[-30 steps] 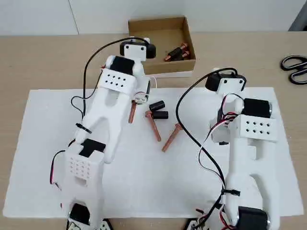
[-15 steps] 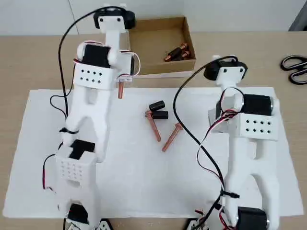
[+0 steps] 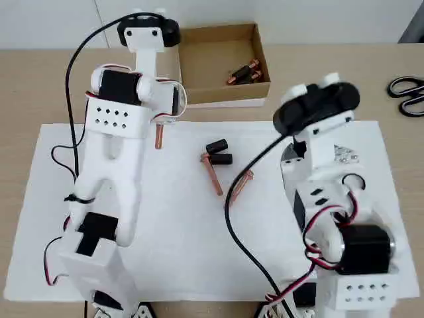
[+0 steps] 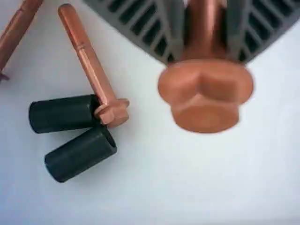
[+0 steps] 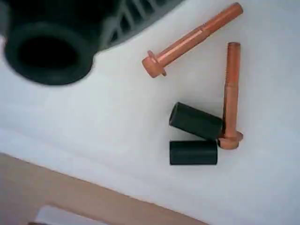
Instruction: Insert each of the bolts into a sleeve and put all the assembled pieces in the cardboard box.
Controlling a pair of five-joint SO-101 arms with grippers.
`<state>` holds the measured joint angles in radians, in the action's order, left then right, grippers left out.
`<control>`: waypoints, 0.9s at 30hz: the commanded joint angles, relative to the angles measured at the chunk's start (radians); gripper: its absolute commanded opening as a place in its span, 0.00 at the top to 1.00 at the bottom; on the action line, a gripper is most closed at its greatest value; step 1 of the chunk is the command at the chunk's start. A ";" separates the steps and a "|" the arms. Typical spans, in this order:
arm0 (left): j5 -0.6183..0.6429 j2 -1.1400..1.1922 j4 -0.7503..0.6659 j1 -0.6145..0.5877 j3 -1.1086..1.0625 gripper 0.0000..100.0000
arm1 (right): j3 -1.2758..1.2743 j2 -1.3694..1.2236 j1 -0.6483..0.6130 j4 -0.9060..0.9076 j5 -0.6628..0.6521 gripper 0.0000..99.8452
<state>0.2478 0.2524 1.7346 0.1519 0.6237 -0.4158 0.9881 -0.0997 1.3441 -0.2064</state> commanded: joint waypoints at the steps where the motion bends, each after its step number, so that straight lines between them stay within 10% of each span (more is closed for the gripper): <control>1: -0.002 -0.077 0.015 -0.002 -0.019 0.99 | -0.137 0.117 -0.002 -0.085 0.014 1.00; 16: 0.086 -0.078 0.017 -0.005 -0.025 0.99 | -0.605 0.829 -0.002 -0.280 0.121 1.00; 27: 0.048 -0.126 -0.017 0.003 0.110 0.99 | -0.786 0.826 -0.094 -0.449 0.123 1.00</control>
<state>0.3429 0.2309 1.7346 0.1519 0.6145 -1.1769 1.8029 -0.1473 0.9927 -0.0790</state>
